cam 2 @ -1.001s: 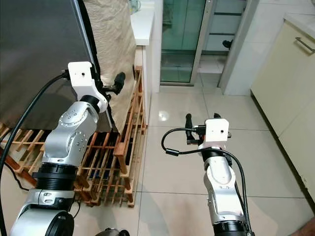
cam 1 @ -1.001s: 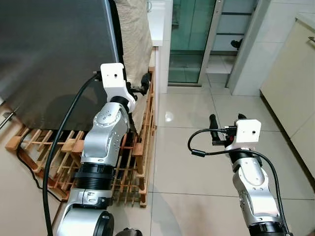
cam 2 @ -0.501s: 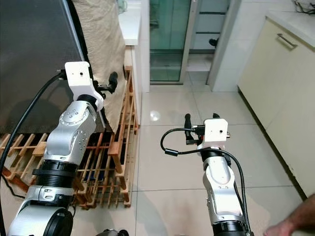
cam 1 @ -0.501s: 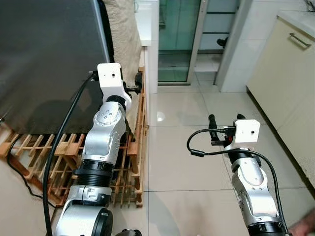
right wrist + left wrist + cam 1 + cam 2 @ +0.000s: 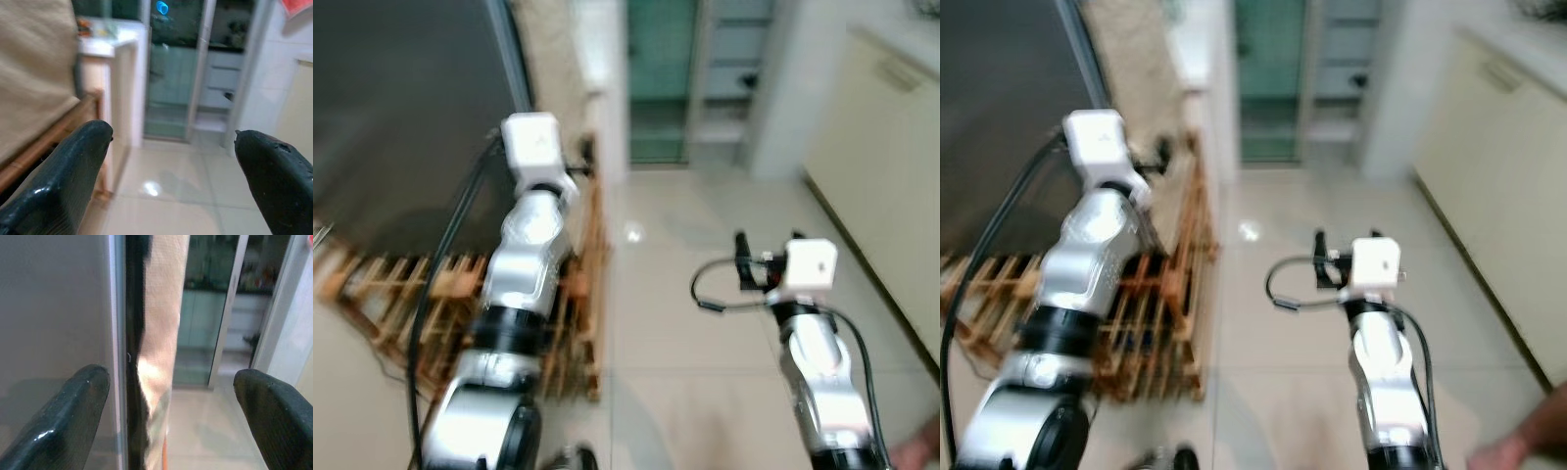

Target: Restocking fridge

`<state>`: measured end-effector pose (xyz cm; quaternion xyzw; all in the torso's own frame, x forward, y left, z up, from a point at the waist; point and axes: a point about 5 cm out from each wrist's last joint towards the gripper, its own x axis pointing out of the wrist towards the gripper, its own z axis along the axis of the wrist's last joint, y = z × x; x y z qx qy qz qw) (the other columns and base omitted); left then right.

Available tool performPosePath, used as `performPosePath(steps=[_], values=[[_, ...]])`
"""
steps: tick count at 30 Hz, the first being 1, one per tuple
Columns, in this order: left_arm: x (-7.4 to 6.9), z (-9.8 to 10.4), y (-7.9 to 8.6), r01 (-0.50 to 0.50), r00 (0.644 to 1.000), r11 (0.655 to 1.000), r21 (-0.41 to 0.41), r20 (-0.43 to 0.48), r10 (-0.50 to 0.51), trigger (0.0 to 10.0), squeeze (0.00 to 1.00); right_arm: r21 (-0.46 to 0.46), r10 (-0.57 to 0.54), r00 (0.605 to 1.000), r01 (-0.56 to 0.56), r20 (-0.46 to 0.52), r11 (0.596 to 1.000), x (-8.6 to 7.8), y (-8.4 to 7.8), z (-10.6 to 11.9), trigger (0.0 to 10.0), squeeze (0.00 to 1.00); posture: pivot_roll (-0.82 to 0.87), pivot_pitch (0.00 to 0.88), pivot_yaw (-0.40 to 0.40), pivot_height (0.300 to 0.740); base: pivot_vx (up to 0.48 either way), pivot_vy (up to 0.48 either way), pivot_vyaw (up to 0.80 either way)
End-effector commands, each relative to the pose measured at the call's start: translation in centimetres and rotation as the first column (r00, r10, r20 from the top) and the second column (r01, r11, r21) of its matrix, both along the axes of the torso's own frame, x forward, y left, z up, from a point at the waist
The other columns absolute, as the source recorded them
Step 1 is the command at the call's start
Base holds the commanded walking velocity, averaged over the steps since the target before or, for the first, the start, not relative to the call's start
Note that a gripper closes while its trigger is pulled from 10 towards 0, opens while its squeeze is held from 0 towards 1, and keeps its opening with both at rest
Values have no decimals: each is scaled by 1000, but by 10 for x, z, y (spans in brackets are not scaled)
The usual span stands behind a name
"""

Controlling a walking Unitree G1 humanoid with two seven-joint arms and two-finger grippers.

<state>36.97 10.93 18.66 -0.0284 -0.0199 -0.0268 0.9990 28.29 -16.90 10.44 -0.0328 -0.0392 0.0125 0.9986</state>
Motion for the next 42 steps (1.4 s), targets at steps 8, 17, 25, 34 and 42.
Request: performPosePath(steps=[8, 17, 25, 34, 42], values=[[-9, 10, 15, 154, 982, 988, 34, 109, -157, 10000, 0, -12, -9, 998, 10, 59, 1000, -2, 0, 15, 10000, 0, -189, 0, 84, 740, 0, 0, 0], [-113, -64, 110, -35, 999, 998, 48, 1, 35, 10000, 0, -29, 7, 1000, -7, 13, 1000, -58, -10, 7, 10000, 0, -129, 0, 40, 740, 0, 0, 0], [-133, -60, 85, -21, 998, 999, 26, 53, 19, 10000, 0, -41, 66, 998, -66, 8, 997, -33, -4, 4, 10000, 0, -36, 0, -60, 740, 0, 0, 0], [-120, -40, 65, -33, 994, 999, -29, 104, 36, 10000, 0, -62, 124, 992, -123, 6, 990, -14, 3, 8, 10000, 0, -44, 0, -86, 740, 254, -340, 0], [-109, -31, 57, -71, 990, 997, -25, 123, 73, 10000, 0, -51, 140, 990, -140, 9, 989, -2, 6, 13, 10000, 0, -47, 0, -102, 740, 345, -327, 82]])
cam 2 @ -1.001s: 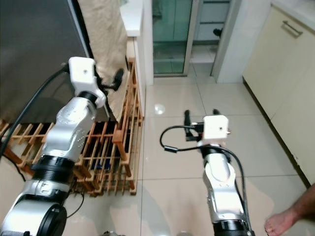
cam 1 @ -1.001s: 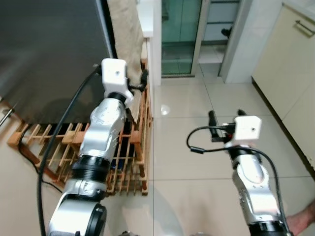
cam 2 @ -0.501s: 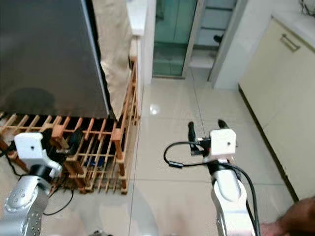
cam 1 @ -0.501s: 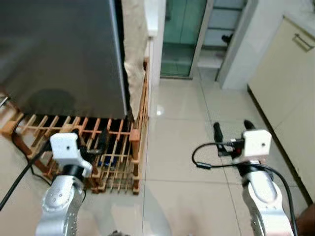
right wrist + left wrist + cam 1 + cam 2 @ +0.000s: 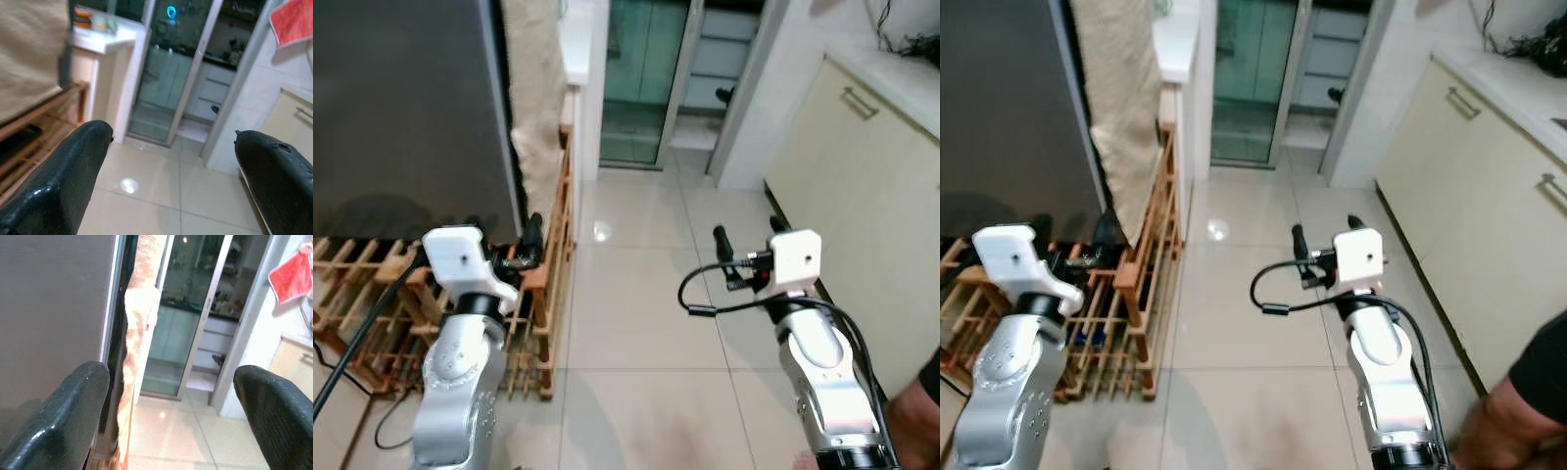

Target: Restocking fridge

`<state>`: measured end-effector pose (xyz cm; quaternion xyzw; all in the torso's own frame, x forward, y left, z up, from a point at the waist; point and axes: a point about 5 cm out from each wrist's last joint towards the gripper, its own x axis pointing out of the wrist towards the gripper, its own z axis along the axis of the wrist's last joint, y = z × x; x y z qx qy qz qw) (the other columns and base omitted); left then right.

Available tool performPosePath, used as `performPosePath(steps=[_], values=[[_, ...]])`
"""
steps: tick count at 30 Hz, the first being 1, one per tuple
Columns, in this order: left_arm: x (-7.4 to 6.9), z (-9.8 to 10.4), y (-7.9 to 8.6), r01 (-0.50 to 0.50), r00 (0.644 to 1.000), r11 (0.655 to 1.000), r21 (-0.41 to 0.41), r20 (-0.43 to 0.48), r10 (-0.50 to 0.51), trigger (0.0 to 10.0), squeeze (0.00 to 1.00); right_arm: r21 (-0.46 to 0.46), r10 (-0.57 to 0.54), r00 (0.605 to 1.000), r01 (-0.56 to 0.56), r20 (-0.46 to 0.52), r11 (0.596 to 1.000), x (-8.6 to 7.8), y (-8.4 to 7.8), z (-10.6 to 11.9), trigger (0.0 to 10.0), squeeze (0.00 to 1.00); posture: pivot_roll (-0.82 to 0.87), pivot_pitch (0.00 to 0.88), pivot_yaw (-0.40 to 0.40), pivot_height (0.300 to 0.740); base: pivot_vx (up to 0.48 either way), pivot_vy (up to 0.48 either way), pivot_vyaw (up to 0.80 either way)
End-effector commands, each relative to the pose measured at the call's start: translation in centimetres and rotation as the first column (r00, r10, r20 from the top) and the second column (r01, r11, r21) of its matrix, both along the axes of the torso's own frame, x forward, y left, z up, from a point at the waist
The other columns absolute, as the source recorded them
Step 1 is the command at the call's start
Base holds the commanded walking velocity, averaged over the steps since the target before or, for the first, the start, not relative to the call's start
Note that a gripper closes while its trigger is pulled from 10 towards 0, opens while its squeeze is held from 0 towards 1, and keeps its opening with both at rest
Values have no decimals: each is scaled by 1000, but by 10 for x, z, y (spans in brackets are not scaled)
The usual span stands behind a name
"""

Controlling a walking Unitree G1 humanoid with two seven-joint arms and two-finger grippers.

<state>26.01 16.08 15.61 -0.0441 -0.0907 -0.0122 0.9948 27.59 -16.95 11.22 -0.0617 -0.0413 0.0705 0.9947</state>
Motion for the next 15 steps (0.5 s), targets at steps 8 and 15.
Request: performPosePath(steps=[8, 15], values=[[22, 8, 2, -69, 998, 998, 4, -11, 69, 10000, 0, 7, 53, 999, -53, 9, 999, 10, 16, 5, 10000, 0, -68, 0, -85, 740, 386, -280, 617], [36, 15, 8, -121, 992, 992, 22, -23, 121, 10000, 0, -3, 29, 999, -28, 17, 1000, 13, 15, 5, 10000, 0, -88, 0, -43, 740, 238, 0, 327]])
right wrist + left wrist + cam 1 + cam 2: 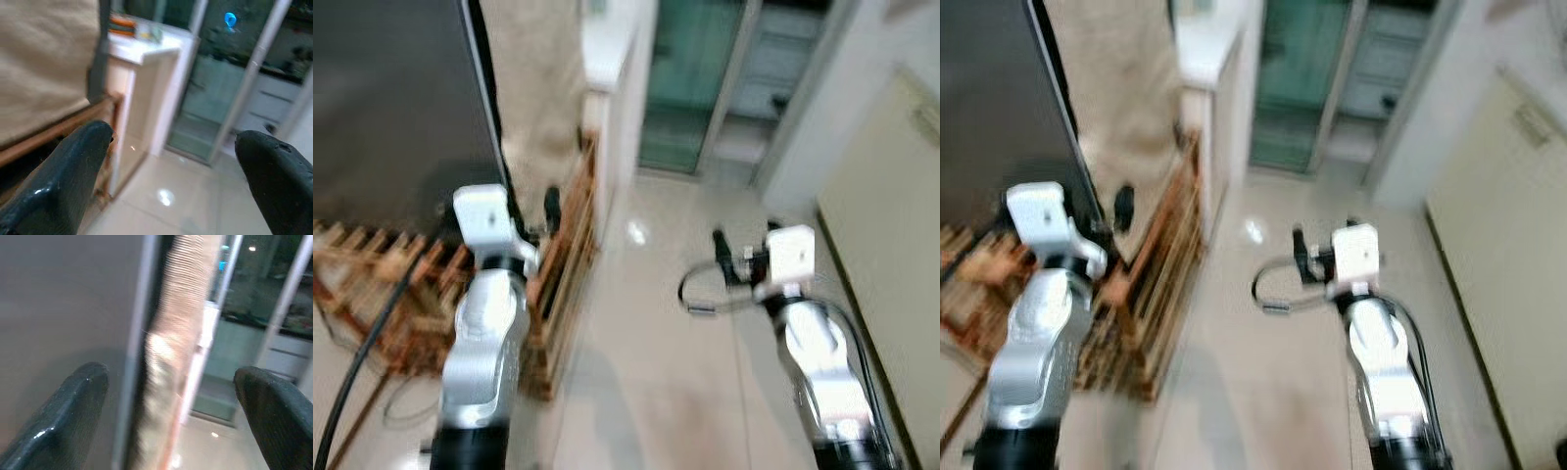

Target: Restocking fridge

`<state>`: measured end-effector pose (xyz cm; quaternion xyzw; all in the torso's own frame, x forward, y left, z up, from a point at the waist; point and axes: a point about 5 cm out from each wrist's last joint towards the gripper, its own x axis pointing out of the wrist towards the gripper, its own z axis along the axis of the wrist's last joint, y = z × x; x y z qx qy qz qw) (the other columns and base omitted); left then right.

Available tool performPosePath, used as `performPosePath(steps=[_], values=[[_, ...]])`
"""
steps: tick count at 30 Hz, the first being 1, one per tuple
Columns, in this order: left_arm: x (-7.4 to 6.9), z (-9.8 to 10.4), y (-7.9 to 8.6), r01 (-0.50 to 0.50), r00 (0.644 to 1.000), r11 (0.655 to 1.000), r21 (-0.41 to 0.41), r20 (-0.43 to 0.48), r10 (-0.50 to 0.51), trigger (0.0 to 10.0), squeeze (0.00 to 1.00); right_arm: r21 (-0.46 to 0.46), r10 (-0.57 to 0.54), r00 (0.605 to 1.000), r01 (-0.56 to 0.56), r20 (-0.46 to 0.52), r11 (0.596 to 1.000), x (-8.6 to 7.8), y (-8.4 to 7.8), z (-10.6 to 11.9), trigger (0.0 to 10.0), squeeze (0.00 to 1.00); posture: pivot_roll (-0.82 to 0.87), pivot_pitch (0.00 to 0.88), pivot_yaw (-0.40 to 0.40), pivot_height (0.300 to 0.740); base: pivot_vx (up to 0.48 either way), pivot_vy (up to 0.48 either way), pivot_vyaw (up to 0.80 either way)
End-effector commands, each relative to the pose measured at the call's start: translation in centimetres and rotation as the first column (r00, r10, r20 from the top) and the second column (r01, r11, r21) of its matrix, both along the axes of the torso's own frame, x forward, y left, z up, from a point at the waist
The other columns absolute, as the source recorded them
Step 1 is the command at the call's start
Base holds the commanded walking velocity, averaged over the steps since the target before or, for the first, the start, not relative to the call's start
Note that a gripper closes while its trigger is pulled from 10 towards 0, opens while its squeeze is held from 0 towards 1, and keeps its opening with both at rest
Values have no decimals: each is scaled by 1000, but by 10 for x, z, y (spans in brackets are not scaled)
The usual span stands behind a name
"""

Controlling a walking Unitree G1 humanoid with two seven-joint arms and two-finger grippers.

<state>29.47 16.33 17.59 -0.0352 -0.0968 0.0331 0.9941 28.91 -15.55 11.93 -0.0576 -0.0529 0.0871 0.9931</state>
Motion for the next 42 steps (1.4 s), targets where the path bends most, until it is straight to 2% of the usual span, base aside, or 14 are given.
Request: performPosePath(steps=[1, 7, 14, 23, 28, 30, 32, 33, 34, 35, 37, 38, 39, 42], values=[[3, -2, 8, -41, 999, 999, 20, -28, 41, 10000, 0, -10, -13, 1000, 13, -4, 1000, 0, 1, -2, 10000, 0, -88, 0, -41, 740, 0, 0, 0], [16, 22, 26, -142, 989, 988, 63, 42, 140, 10000, 0, -2, -11, 1000, 11, -2, 1000, 1, 5, -4, 10000, 0, -76, 0, -30, 740, 0, 0, 0], [30, 41, 21, -112, 991, 990, 80, 85, 105, 10000, 0, -4, 4, 1000, -4, 3, 1000, 4, 12, -4, 10000, 0, -79, 0, -19, 740, 0, 0, 0], [44, 22, 14, -142, 989, 987, 76, -33, 145, 10000, 0, -16, 1, 1000, -1, 12, 1000, 4, 10, -2, 10000, 0, -104, 0, -23, 740, 0, 0, 0], [51, 12, 3, -67, 994, 993, 101, -80, 76, 10000, 0, -30, 6, 1000, -6, 14, 1000, 5, 10, -1, 10000, 0, -116, 0, -17, 740, 0, 0, 0], [43, 8, 6, -3, 998, 989, 150, -68, 13, 10000, 0, -33, 8, 1000, -7, 24, 999, 3, 9, 2, 10000, 0, -120, 0, -16, 740, 0, 0, 0], [10, -6, 22, 81, 996, 975, 207, -51, -72, 10000, 0, -7, -21, 1000, 21, 9, 1000, -15, 0, -3, 10000, 0, -95, 0, -22, 740, 0, 0, 0], [10, -6, 22, 81, 996, 975, 207, -51, -72, 10000, 0, -7, -21, 1000, 21, 9, 1000, -15, 0, -3, 10000, 0, -95, 0, -22, 740, 0, 0, 0], [-5, -12, 27, 115, 993, 967, 227, -56, -105, 10000, 0, -4, -27, 1000, 27, 2, 1000, -24, -4, -5, 10000, 0, -95, 0, -22, 740, 0, 0, 0], [-30, -25, 37, 135, 989, 965, 226, -84, -119, 10000, 0, -3, -38, 999, 38, -7, 999, -39, -10, -9, 10000, 0, -92, 0, -19, 740, 0, 0, 0], [-88, -59, 58, 13, 972, 1000, 27, -234, -6, 10000, 0, 4, -46, 999, 46, 15, 999, -65, -22, -10, 10000, 0, -113, 0, -27, 740, 0, 0, 0], [-108, -64, 60, -14, 962, 999, 36, -271, 23, 10000, 0, -8, -47, 998, 48, 29, 999, -73, -26, -9, 10000, 0, -112, 0, -26, 740, 0, 0, 0], [-112, -65, 59, -32, 959, 998, 45, -279, 43, 10000, 0, -20, -58, 998, 59, 36, 998, -76, -30, -7, 10000, 0, -104, 0, -34, 740, 0, 0, 0], [-85, -50, 59, -117, 972, 993, 8, -202, 116, 10000, 0, -8, -83, 996, 83, 28, 997, -73, -34, -6, 10000, 0, -104, 0, -49, 740, 0, 0, 0]])
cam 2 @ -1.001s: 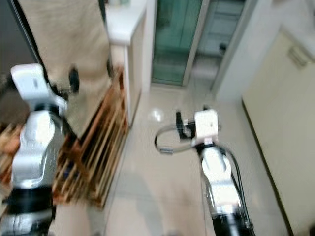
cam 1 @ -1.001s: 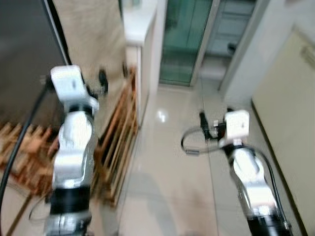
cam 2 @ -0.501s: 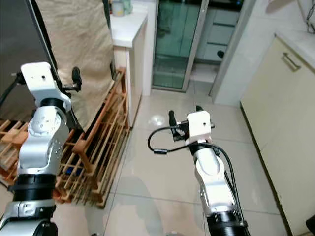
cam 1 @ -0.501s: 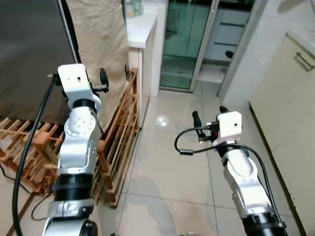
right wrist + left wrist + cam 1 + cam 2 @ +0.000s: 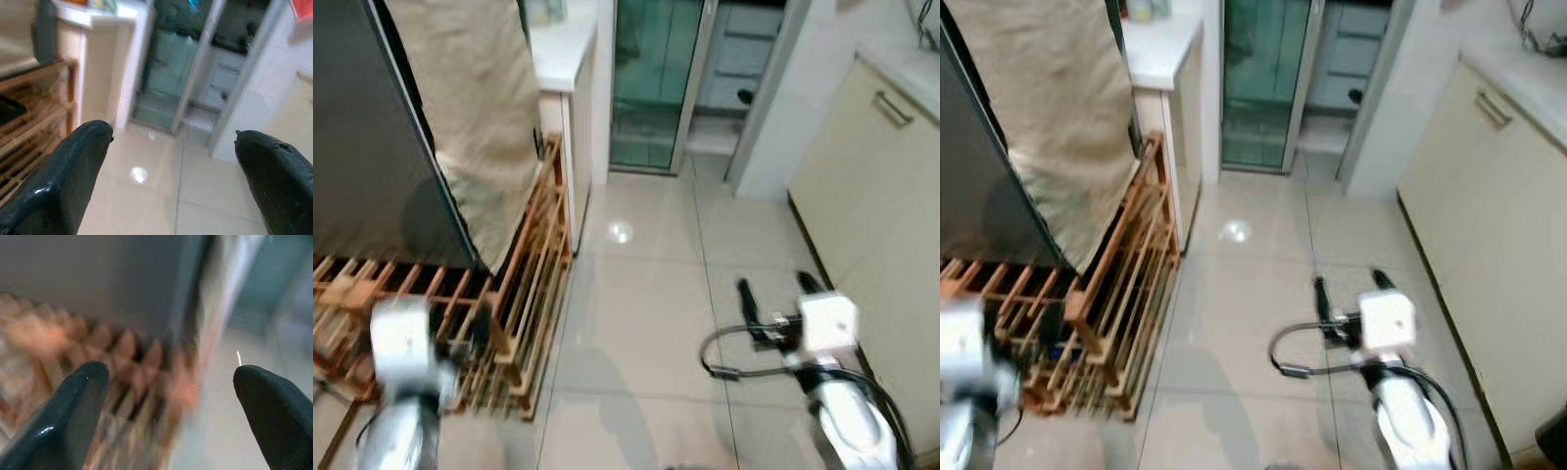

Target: Restocking fridge

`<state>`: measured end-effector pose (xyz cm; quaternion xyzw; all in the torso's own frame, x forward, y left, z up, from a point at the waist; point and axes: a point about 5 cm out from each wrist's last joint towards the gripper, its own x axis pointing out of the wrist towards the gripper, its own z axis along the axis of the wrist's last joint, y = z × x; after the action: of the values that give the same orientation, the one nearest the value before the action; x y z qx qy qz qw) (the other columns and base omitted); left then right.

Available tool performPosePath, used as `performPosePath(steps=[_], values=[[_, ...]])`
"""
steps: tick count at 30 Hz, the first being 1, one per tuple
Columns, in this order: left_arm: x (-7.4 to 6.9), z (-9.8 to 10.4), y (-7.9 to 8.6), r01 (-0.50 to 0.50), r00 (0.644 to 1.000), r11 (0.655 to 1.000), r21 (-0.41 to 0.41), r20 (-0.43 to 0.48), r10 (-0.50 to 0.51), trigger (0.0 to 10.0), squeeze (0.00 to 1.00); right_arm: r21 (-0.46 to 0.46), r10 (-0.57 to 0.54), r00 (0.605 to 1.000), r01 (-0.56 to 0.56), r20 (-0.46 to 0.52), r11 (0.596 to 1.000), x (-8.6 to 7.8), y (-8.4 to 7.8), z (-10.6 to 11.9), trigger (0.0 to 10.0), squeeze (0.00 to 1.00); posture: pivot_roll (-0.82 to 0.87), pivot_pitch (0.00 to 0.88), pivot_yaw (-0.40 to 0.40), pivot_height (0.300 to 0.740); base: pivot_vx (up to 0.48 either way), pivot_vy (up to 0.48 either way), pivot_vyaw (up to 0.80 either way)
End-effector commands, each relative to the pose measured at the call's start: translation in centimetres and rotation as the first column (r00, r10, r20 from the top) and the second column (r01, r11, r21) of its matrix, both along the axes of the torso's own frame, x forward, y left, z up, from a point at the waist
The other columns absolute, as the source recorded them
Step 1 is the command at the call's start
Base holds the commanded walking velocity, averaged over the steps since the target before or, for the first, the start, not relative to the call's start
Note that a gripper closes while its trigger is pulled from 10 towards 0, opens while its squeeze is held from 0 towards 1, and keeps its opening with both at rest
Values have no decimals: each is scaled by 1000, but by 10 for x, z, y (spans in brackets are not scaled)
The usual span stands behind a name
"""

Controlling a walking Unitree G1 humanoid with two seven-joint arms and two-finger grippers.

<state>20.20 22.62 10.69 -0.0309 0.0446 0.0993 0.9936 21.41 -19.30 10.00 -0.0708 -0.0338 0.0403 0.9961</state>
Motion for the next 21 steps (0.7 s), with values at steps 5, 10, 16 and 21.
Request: performPosePath(steps=[5, 10, 16, 21], values=[[42, 35, -23, 16, 987, 999, -44, 163, -8, 10000, 0, -28, 93, 992, -91, 80, 995, 16, 19, 20, 10000, 0, -104, 0, -54, 740, 221, -126, 220], [51, 48, -33, 21, 982, 1000, -23, 189, -16, 10000, 0, -21, 123, 989, -122, 80, 992, 29, 29, 23, 10000, 27, -93, 0, -57, 740, 382, -287, 530], [60, 58, -37, 25, 977, 1000, -12, 214, -22, 10000, 0, -22, 139, 987, -138, 79, 990, 37, 33, 24, 10000, 20, -89, 0, -55, 740, 386, -282, 522], [64, 76, -39, 43, 952, 993, -110, 308, -7, 10000, 0, -19, 134, 990, -133, 41, 991, 46, 33, 21, 10000, 0, -83, 0, -61, 740, 229, -113, 104]])
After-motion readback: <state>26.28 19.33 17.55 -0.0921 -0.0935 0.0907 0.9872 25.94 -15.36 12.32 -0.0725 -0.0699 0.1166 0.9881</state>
